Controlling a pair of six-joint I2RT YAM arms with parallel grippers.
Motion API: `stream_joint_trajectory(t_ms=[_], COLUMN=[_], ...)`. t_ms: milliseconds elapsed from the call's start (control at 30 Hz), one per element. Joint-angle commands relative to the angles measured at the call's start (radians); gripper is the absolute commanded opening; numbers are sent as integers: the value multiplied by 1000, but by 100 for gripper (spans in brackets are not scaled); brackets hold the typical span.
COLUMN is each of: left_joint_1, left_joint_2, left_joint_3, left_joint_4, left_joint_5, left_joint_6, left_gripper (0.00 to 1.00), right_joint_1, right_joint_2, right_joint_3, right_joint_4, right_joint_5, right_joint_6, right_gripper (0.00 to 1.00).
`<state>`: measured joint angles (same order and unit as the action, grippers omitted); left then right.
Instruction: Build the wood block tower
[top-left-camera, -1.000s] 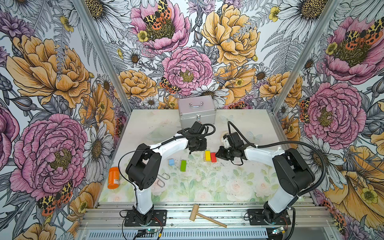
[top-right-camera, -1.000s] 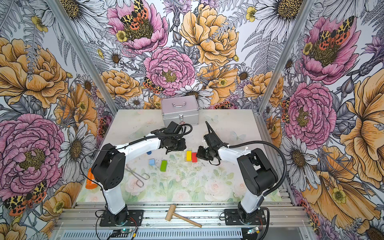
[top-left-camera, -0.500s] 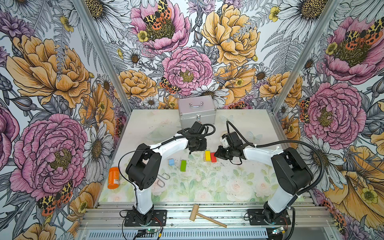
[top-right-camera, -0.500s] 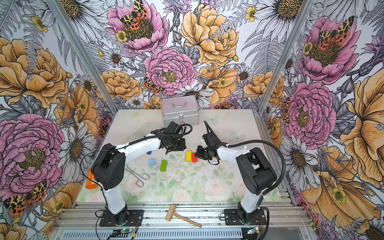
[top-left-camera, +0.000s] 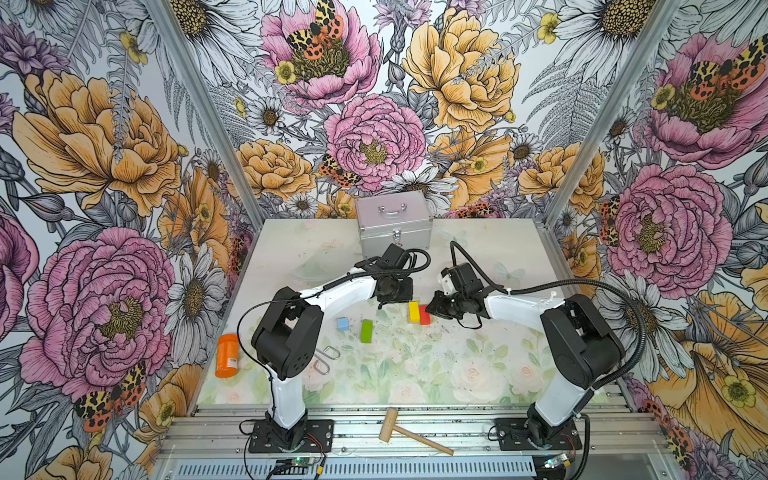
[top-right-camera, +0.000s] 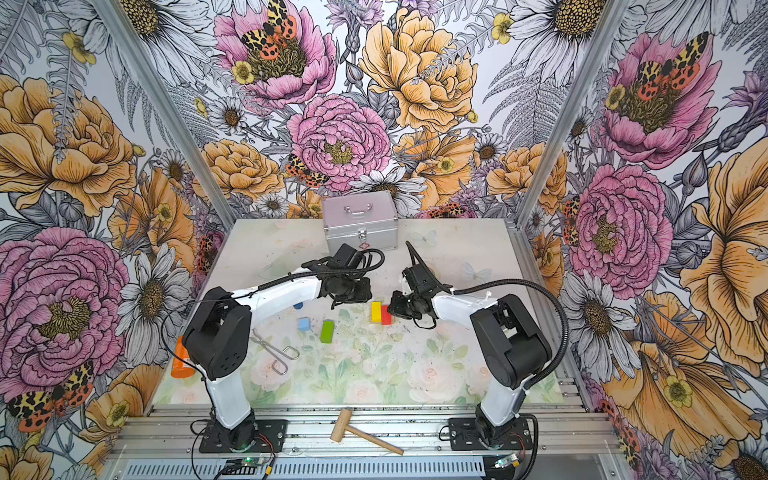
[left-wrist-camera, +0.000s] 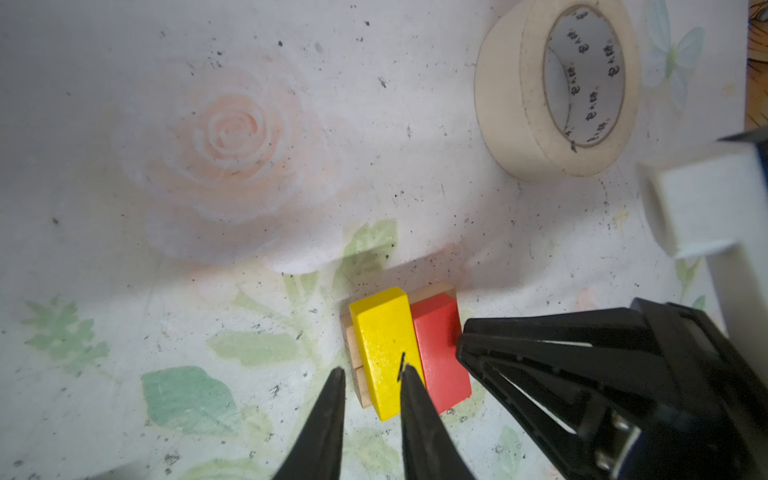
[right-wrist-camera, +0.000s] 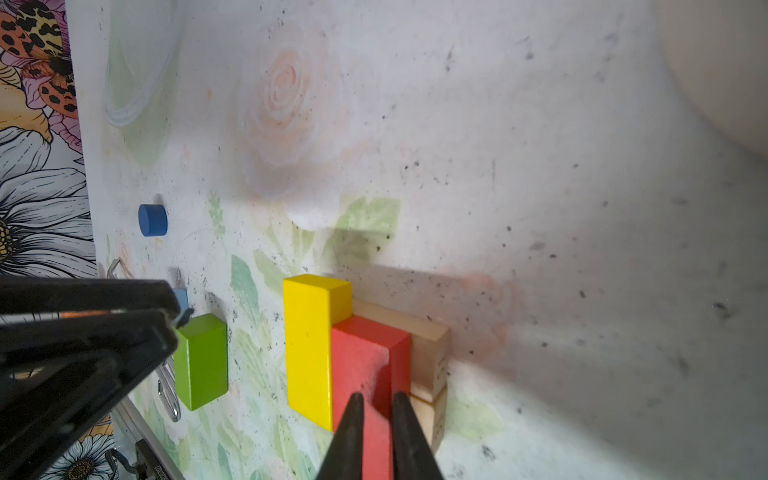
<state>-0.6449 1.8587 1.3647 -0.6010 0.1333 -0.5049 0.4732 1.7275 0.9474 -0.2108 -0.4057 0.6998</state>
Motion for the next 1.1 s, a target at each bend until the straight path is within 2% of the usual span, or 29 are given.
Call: stream_joint_trajectory(t_ms=[0, 233, 367, 433, 533, 633, 833, 1067], left_joint_1=[-4, 23, 54, 56, 56, 58, 66, 52], left_joint_2=[-18, 12, 67, 104, 151, 188, 244, 255], left_joint_3=[-10, 24, 82, 119, 159, 185, 245, 246], left_joint_4=[15, 13, 1, -14, -28, -28, -28, -40], left_joint_5=[24, 16, 32, 42, 52, 53, 77, 89], left_joint_6=[9, 40, 80, 97, 120, 130, 138, 137], left_gripper=[26, 26, 24, 22, 19, 17, 16, 15], right_joint_1=[6, -2, 4, 11, 21, 42, 113, 130], right_joint_2=[2, -77, -161, -202, -264, -305, -290, -233], right_joint_3=[19, 17, -7, -33, -78, -128, -174, -166], right_joint_4=[19, -20, -61, -74, -100, -102, -101, -93], right_joint_5=[-3, 42, 69, 73, 82, 84, 89, 113], right_joint_6=[8, 1, 3, 10, 23, 48, 78, 77], right_gripper=[16, 21, 21, 17, 0, 0, 0, 0])
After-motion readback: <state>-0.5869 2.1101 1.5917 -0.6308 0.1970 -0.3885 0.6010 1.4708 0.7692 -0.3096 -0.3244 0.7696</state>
